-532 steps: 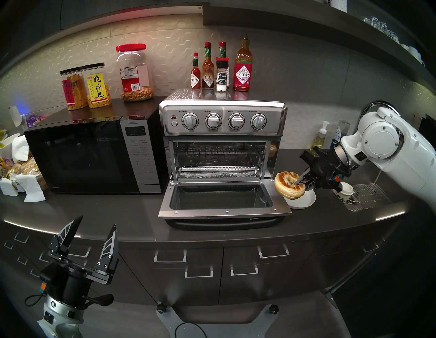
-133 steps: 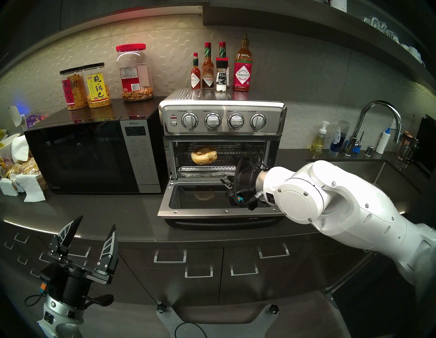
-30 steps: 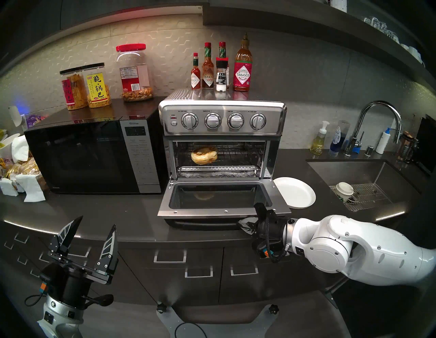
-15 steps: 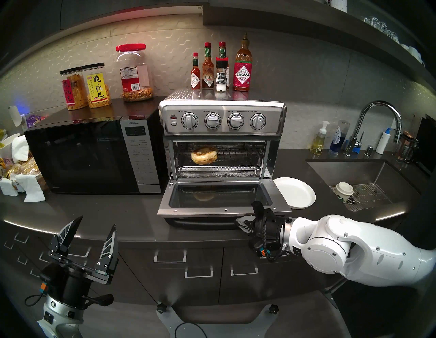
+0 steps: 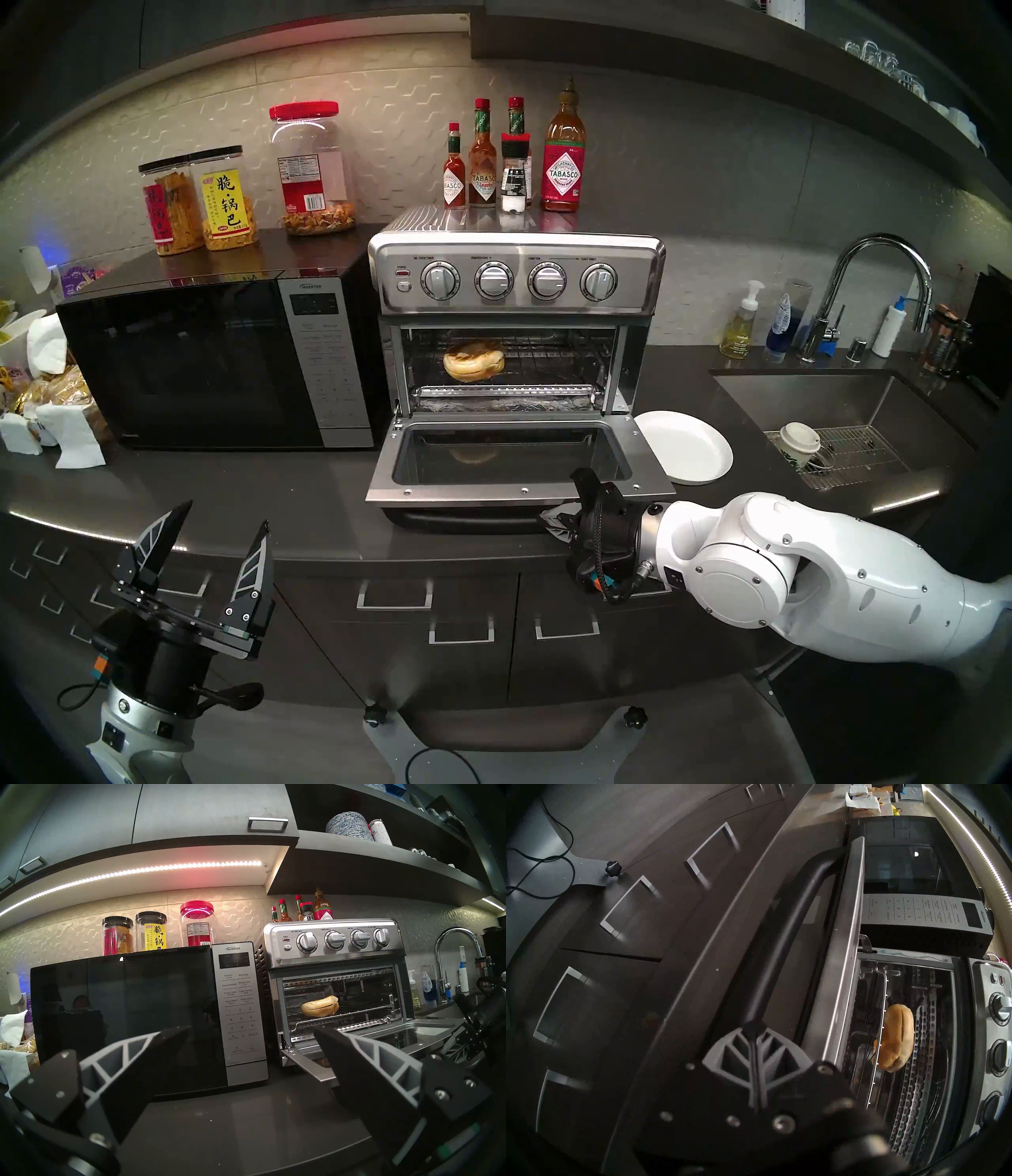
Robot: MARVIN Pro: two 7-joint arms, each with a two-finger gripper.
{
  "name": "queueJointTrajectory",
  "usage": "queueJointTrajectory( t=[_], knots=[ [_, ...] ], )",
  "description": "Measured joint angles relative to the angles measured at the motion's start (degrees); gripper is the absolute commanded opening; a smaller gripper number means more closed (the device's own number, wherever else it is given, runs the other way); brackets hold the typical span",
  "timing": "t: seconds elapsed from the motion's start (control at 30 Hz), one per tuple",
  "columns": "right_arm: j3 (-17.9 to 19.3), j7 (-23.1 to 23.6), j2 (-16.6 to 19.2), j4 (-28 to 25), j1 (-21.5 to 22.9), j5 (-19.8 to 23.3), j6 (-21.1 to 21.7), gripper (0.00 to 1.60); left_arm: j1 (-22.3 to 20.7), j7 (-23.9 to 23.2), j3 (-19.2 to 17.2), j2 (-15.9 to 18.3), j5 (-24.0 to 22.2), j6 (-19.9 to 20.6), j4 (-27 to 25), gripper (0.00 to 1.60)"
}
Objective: Open the oven and place the bagel inside on the rack
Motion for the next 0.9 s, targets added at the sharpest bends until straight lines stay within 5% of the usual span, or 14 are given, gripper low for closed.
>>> queueJointTrajectory(
  t=[0.57,0.9],
  knots=[
    [4.04,4.36,-0.07,-0.87,2.57,5.82,-2.18,0.00,-0.02,-0.02,0.00,0.00,0.00,-0.01,0.07,1.60],
    [9.79,5.24,-1.25,-1.11,6.59,7.95,-3.03,0.00,-0.02,-0.02,0.02,0.00,0.00,-0.01,0.09,1.60]
  ],
)
